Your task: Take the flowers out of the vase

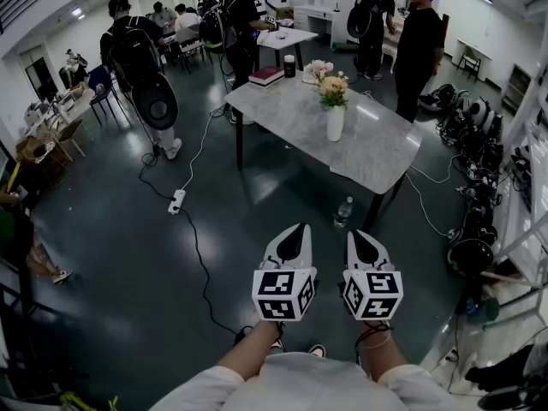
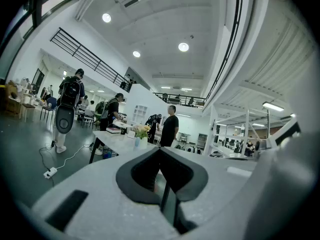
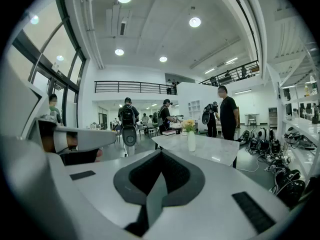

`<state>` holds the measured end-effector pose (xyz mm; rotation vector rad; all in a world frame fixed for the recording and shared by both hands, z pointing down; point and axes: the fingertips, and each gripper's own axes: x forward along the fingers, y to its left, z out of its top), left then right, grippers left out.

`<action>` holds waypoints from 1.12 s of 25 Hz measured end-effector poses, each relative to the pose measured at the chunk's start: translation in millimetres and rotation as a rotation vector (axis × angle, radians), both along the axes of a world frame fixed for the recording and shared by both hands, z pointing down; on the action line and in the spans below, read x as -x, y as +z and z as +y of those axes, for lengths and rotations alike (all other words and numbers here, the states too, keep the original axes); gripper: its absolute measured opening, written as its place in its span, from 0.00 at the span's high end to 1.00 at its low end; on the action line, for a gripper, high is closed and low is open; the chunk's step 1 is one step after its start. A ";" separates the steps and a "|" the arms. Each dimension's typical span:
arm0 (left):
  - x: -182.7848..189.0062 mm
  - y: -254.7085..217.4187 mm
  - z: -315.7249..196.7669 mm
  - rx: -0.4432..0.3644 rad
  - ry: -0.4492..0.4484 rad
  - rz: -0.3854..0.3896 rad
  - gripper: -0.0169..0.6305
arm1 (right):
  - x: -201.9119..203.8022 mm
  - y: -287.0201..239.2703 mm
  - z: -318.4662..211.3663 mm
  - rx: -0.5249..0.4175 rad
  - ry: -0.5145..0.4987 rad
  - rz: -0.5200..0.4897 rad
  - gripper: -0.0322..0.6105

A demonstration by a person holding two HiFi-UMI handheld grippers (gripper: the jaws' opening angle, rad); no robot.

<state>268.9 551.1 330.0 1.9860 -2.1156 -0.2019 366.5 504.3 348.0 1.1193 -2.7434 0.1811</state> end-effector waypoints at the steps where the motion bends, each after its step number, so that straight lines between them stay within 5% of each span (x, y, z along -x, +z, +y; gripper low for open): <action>1: 0.6 -1.7 -0.8 -0.001 -0.001 -0.002 0.98 | 0.4 -1.6 -1.0 -0.002 -0.001 -0.001 0.94; 14: 8.9 -2.4 -4.6 0.005 0.002 -0.023 0.98 | 8.7 -3.6 -7.5 0.028 -0.002 -0.042 0.94; 28: 85.9 22.7 11.0 0.039 0.037 -0.015 0.98 | 80.0 16.0 -1.8 0.065 0.050 -0.062 0.94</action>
